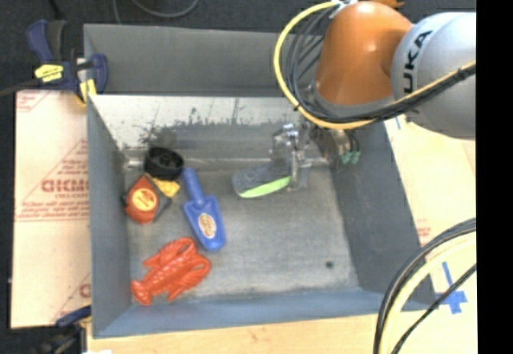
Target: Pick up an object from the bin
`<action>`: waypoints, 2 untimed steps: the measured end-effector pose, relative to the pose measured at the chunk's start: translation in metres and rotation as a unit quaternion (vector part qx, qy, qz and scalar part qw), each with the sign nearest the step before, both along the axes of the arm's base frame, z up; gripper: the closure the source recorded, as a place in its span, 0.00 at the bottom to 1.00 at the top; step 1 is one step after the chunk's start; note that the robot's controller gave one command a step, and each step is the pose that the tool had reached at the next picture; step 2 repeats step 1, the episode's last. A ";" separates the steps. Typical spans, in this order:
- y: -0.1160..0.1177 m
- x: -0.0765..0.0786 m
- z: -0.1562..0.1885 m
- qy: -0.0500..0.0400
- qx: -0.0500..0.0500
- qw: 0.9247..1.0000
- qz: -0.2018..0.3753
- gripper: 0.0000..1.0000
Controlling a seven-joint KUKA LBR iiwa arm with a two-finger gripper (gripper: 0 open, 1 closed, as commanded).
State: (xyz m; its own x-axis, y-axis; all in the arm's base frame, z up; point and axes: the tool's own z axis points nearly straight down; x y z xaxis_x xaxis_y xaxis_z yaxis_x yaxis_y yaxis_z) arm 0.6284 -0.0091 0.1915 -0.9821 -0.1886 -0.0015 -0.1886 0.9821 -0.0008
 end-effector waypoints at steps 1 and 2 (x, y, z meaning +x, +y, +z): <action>-0.016 0.011 0.035 -0.003 0.000 1.000 0.009 1.00; -0.016 0.011 0.035 -0.003 0.000 1.000 0.009 1.00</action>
Offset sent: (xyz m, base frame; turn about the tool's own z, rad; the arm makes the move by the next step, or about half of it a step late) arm 0.0131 -0.0080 0.0787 0.0158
